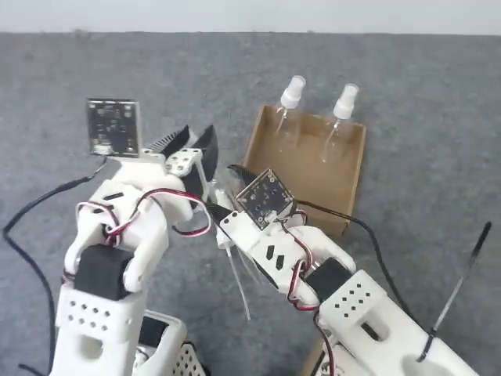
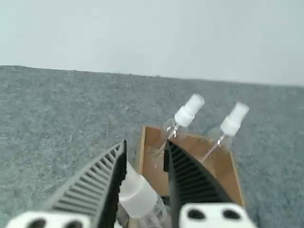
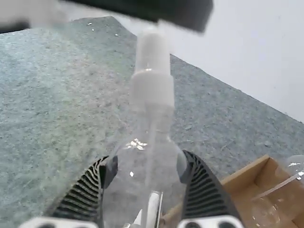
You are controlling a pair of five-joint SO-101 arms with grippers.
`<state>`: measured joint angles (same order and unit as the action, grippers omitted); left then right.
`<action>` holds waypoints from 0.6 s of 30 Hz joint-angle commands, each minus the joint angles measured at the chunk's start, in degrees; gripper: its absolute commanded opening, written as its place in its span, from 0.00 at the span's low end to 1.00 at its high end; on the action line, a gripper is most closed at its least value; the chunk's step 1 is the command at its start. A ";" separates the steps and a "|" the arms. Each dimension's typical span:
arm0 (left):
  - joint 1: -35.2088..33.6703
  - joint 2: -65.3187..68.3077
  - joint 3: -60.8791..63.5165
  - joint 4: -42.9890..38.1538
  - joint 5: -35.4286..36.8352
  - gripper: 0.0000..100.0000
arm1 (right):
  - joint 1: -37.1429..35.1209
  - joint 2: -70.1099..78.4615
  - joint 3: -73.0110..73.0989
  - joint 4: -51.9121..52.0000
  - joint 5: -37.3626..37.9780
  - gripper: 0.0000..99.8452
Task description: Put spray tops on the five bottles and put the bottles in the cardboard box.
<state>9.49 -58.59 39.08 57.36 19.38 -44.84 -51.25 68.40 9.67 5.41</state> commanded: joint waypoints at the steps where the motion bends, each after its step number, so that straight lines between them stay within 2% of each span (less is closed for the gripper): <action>1: -6.95 -0.53 -5.23 1.14 -3.78 0.12 | -0.40 -0.57 -3.16 -1.27 -0.79 0.01; 4: -15.30 -0.44 -5.76 0.35 -3.96 0.12 | -0.75 -0.57 -3.16 -0.22 -0.79 0.01; 6: -18.29 -0.44 -5.67 0.35 -4.40 0.12 | -0.75 -0.57 -3.16 -0.13 -0.79 0.01; 10: -17.32 -0.35 -1.98 -0.09 -8.09 0.12 | -0.75 -0.57 -3.16 -0.13 -0.79 0.01; 14: -16.97 -0.35 3.91 -4.48 -8.53 0.12 | -0.84 -0.57 -3.43 1.63 -0.79 0.01; 18: -15.47 -0.53 5.67 -5.01 -8.70 0.12 | -1.54 -0.57 -3.52 2.42 -0.62 0.01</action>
<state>-7.56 -58.59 44.79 54.29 11.38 -45.27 -51.25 68.40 11.43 5.41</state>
